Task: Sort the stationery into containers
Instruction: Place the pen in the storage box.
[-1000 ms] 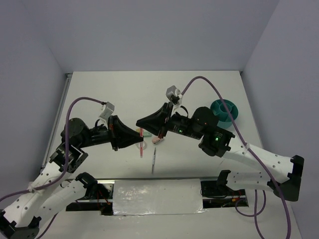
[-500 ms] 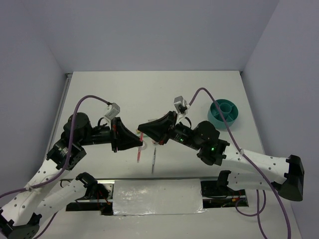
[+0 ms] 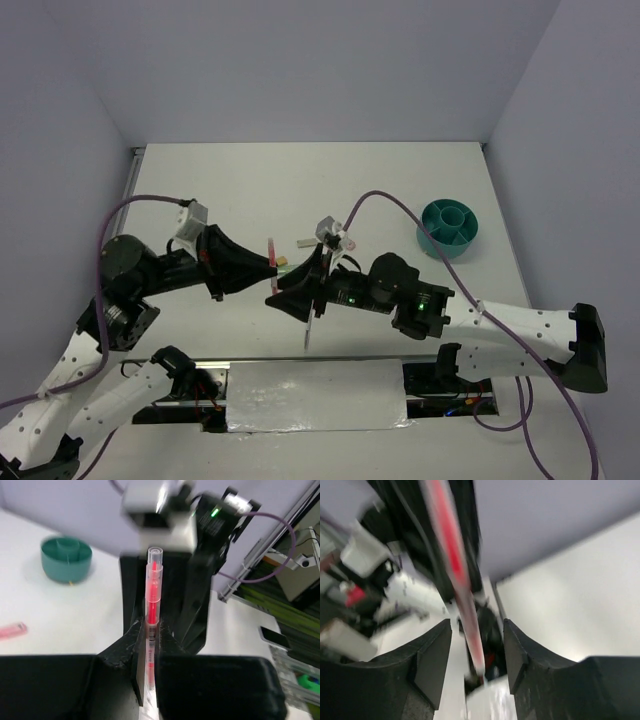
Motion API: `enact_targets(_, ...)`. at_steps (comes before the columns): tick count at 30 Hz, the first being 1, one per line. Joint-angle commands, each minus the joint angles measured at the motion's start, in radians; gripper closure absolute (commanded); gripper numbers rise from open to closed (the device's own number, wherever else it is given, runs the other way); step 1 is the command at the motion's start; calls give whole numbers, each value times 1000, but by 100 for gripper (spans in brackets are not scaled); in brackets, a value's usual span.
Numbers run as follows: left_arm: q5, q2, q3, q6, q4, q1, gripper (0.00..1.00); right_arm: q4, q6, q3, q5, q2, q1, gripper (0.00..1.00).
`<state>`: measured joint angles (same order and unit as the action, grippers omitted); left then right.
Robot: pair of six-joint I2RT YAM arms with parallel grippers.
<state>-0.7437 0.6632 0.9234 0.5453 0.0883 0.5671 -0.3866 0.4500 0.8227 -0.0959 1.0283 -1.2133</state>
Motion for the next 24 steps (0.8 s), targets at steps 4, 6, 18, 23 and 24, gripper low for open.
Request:
enact_targets(4,44,-62,-24,-58,-173,-6,100,249,-60,93,-33,-23,-22,47)
enact_targets(6,30,-60,-40,-56,-177,-6,100,247,-66,101,-30,-24,-20,48)
enact_targets(18,-59,-57,-101,-21,-234,-6,100,270,-174,207,-24,-50,-17,39)
enact_targets(23,-98,-57,-132,7,-288,-6,100,278,-212,248,30,-8,-8,39)
enact_targets(24,-100,-56,-135,7,-288,-6,100,273,-215,253,35,-5,-9,39)
